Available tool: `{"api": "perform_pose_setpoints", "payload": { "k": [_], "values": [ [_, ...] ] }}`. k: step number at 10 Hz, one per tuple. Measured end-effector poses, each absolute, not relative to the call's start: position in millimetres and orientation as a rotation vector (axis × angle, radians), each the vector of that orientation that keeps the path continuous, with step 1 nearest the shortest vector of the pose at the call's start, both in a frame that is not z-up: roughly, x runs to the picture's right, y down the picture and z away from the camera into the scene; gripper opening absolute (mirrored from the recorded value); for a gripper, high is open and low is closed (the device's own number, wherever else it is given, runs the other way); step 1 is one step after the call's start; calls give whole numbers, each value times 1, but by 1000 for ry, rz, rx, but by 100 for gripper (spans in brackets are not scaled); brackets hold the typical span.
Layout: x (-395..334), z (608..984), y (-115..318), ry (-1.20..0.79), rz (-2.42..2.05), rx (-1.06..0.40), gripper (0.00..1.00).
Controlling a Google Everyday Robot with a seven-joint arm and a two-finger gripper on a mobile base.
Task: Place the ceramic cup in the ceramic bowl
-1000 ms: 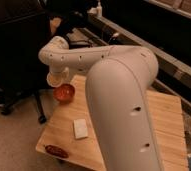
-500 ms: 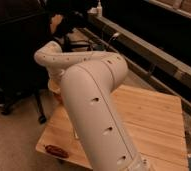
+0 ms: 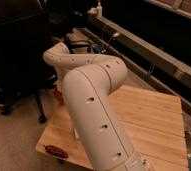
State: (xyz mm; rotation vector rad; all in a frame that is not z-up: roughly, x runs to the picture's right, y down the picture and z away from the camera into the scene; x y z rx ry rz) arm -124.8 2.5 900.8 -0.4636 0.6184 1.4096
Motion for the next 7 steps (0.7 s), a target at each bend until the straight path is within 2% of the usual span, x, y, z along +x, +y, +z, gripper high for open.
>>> {"api": "perform_pose_setpoints", "payload": {
  "k": [3, 7],
  "values": [
    [-123, 906, 23, 562, 1551, -680, 80],
    [-98, 909, 22, 466, 1611, -794, 80]
  ]
}}
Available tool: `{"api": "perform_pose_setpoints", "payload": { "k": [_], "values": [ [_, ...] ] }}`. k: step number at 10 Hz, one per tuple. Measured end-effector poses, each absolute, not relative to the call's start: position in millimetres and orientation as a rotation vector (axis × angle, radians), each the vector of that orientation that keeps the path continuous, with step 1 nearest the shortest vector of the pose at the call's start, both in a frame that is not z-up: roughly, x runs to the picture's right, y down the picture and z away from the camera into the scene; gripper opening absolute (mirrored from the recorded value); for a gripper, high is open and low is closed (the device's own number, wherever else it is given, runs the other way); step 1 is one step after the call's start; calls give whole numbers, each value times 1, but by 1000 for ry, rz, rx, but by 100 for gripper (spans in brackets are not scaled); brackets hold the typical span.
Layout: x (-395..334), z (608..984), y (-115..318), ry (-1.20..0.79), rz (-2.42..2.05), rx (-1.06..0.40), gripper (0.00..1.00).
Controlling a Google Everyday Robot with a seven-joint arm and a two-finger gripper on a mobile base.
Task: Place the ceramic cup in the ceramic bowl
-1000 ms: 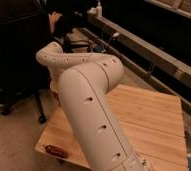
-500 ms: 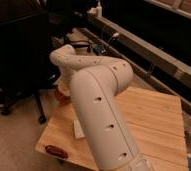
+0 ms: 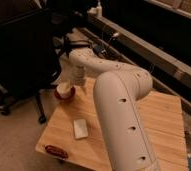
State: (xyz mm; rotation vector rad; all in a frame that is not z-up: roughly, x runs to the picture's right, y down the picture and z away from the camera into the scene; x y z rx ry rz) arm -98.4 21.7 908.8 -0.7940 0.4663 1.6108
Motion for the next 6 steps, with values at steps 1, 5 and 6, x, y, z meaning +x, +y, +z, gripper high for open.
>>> {"api": "perform_pose_setpoints", "payload": {
  "k": [1, 5, 6],
  "values": [
    [-88, 906, 18, 440, 1622, -801, 80],
    [-27, 877, 11, 343, 1679, -830, 80],
    [-18, 875, 12, 340, 1688, -827, 80]
  ]
}}
